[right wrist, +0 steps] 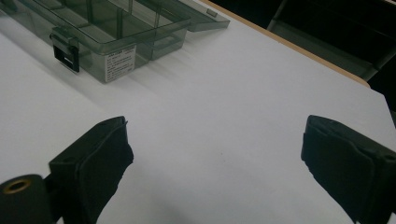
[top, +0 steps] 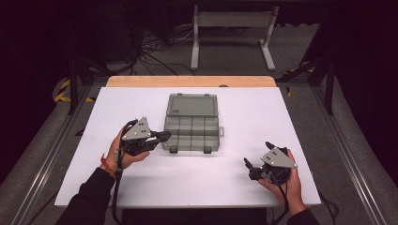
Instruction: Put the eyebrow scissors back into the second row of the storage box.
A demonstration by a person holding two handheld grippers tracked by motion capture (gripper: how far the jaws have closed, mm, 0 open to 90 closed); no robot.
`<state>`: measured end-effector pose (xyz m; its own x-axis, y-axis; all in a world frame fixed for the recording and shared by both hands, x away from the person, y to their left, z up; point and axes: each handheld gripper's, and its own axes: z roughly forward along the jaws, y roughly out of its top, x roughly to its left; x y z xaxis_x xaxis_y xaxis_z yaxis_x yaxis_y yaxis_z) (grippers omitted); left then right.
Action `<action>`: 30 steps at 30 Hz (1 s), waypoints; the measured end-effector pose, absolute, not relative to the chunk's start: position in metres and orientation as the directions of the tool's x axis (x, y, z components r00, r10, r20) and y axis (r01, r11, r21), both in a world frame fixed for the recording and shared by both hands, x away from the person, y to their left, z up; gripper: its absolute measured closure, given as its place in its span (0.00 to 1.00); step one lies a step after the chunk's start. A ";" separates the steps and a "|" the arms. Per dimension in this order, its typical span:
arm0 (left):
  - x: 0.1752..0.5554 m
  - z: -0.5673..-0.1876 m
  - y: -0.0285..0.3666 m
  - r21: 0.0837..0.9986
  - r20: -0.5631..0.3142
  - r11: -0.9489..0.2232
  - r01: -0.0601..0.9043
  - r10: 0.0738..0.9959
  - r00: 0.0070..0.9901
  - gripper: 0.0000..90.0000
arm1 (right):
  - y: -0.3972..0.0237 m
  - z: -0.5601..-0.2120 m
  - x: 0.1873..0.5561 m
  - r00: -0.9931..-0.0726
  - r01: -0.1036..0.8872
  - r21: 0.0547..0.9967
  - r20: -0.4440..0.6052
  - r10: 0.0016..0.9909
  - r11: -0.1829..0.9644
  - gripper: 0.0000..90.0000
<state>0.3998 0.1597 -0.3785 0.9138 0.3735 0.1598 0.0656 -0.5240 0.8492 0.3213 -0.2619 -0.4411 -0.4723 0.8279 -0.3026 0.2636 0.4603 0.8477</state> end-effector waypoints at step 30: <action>0.450 -0.403 0.092 0.791 0.156 -0.607 0.073 0.315 0.936 0.95 | -0.263 -0.443 0.322 -0.474 0.268 0.846 -0.301 0.827 0.461 0.09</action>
